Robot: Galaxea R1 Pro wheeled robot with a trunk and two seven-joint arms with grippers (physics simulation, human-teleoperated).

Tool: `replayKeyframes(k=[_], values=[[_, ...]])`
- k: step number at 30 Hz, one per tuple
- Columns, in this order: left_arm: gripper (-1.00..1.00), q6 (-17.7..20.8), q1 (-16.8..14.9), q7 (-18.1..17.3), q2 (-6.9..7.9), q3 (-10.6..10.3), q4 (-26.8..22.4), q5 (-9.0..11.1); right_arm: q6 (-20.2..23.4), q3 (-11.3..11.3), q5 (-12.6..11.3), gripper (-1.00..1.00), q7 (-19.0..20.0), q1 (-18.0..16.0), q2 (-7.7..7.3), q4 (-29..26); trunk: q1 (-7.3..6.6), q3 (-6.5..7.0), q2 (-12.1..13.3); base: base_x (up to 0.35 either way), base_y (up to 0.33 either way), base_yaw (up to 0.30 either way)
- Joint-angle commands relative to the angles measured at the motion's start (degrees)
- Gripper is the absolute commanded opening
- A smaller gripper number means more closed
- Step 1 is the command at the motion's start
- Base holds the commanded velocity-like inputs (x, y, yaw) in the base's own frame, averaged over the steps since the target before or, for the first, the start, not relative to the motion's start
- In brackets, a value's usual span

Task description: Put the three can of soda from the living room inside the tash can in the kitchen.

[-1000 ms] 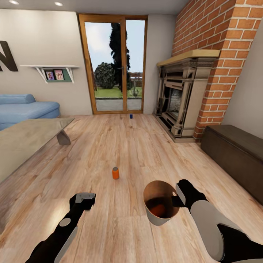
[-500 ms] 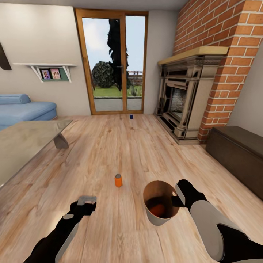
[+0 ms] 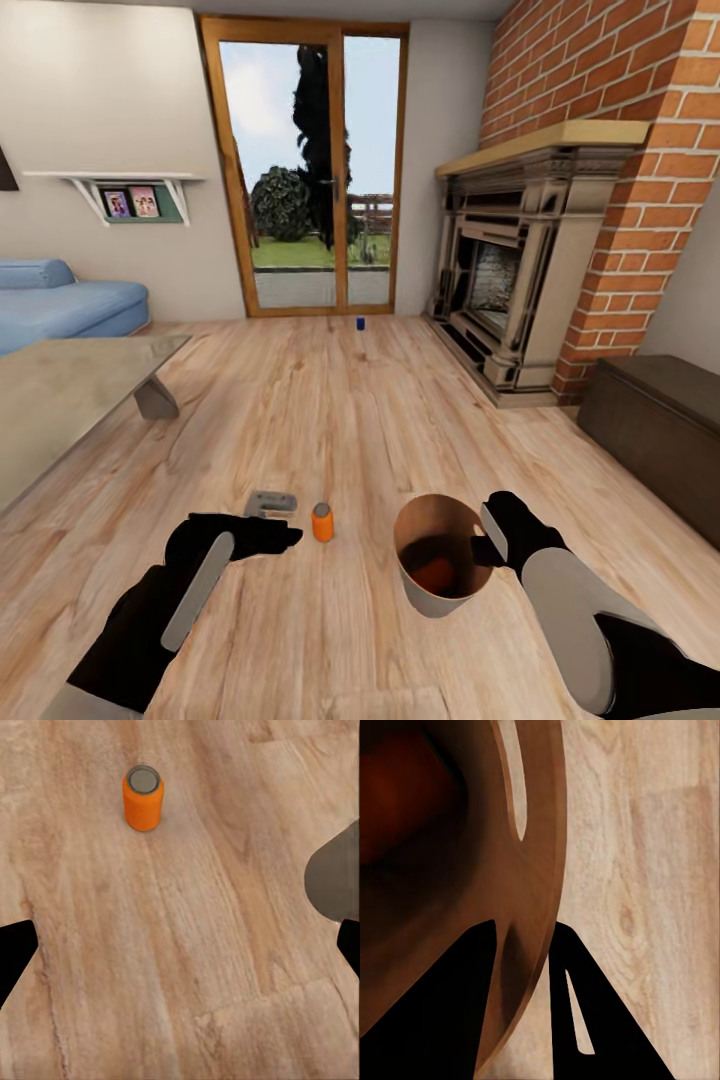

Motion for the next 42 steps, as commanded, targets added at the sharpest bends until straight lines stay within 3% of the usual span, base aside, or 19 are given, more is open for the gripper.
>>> replayKeyframes(k=[1, 9, 12, 20, 22, 26, 32, 42], values=[[1.00, 1.2, -0.8, 0.0, -0.04, 0.0, -0.3, 0.6, -0.1, -0.1, -0.4, -1.00, 0.1, 0.0, -0.06, 0.0, 0.00, 0.00, 0.0, 0.324, 0.000, 0.000], [1.00, 1.6, -3.7, 0.1, -0.30, 0.0, -0.7, 1.6, -0.1, -0.1, -0.3, -1.00, 0.1, 0.0, -0.54, 0.0, 0.00, 0.00, 0.0, 0.324, 0.000, 0.000], [1.00, 1.6, -4.4, 0.1, -0.36, 0.1, -0.6, 1.7, -0.1, -0.1, -0.2, -1.00, 0.1, 0.0, -1.43, -0.6, 0.00, 0.00, 0.0, 0.325, 0.000, 0.000], [1.00, 1.6, -4.5, 0.1, -0.32, 0.1, -0.6, 1.7, -0.1, -0.2, -0.3, -1.00, 0.2, 0.0, -6.58, -2.3, 0.00, 0.00, 0.0, 0.300, 0.000, 0.000], [1.00, 1.6, -4.5, 0.1, -0.30, 0.1, -0.6, 1.7, -0.1, -0.3, -0.3, -1.00, 0.5, 0.0, -8.70, -2.5, 0.00, 0.00, 0.0, 0.085, 0.000, 0.000], [1.00, 1.6, -4.5, 0.3, -0.30, 0.1, -0.4, 1.7, -0.1, -0.5, -0.5, -1.00, 0.9, 0.0, -10.69, -2.6, 0.00, 0.00, 0.0, 0.033, 0.000, 0.000], [1.00, 1.6, -4.4, 0.5, -0.29, 0.1, -0.2, 1.6, -0.1, -0.7, -0.5, -1.00, 1.0, 0.0, -11.40, -3.1, 0.00, 0.00, 0.0, 0.007, 0.000, 0.000], [1.00, 1.6, -4.6, 0.6, -0.72, 0.0, 2.2, 1.6, -0.1, -0.6, -0.6, -1.00, 0.5, 0.0, -11.00, -3.4, 0.00, 0.00, 0.0, 0.199, 0.000, 0.000]])
